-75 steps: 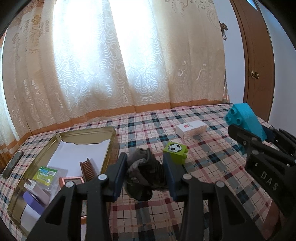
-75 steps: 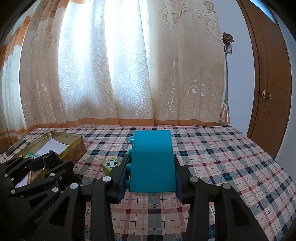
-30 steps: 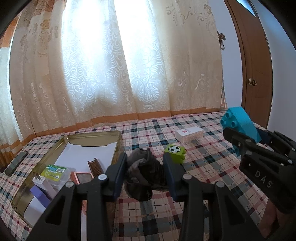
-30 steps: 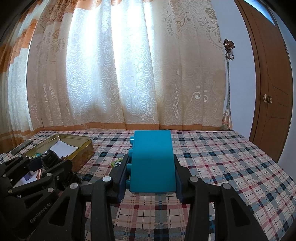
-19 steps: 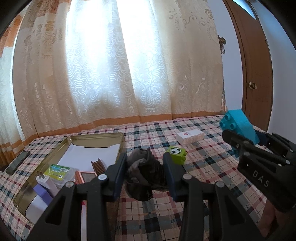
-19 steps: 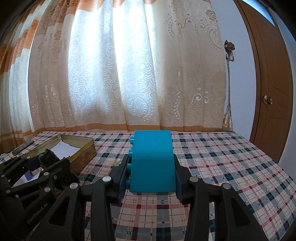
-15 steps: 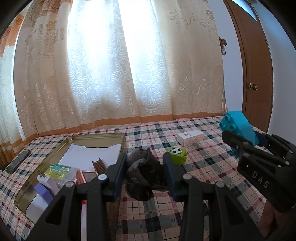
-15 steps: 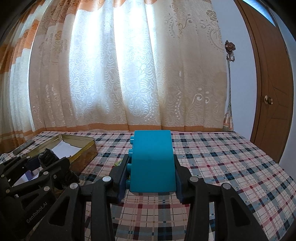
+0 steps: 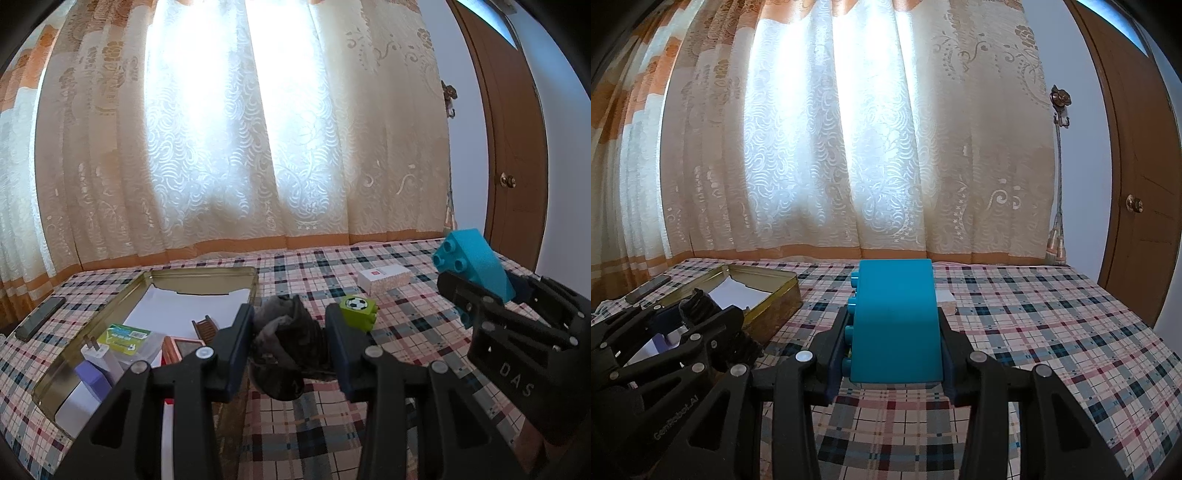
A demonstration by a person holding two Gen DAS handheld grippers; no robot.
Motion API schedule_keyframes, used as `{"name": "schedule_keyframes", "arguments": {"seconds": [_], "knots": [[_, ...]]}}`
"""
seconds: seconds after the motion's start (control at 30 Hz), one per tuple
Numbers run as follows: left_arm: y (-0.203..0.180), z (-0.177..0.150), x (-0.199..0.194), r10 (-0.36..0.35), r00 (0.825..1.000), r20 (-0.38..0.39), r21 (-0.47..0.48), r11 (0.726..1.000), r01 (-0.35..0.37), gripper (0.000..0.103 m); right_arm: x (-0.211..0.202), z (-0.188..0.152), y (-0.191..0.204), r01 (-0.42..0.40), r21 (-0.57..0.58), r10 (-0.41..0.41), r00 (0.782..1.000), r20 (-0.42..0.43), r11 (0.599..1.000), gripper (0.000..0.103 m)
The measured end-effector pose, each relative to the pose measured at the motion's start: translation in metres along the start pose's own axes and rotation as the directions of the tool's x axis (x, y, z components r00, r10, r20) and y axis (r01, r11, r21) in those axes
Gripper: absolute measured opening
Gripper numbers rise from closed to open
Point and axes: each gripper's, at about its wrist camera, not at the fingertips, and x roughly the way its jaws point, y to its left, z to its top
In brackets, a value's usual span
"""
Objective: Organize rigid objects
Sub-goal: 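Lift and carry the cyan brick and black stapler toward the gold tin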
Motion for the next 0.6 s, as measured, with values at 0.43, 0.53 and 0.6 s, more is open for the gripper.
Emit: {"name": "schedule_keyframes", "arguments": {"seconds": [0.43, 0.53, 0.6], "knots": [[0.012, -0.003, -0.012, 0.02, 0.999, 0.03, -0.037, 0.999, -0.019, 0.039, -0.002, -0.001, 0.003, -0.005, -0.001, 0.005, 1.0, 0.007, 1.0, 0.045], [0.013, -0.004, -0.013, 0.024, 0.999, 0.037, -0.04, 0.999, -0.022, 0.039, -0.002, -0.001, 0.005, -0.009, -0.002, 0.009, 1.0, 0.007, 1.0, 0.045], [0.015, -0.004, -0.014, 0.026, 0.999, 0.039, -0.043, 0.999, -0.024, 0.039, -0.002, -0.001, 0.006, -0.012, -0.003, 0.012, 1.0, 0.007, 1.0, 0.045]]}}
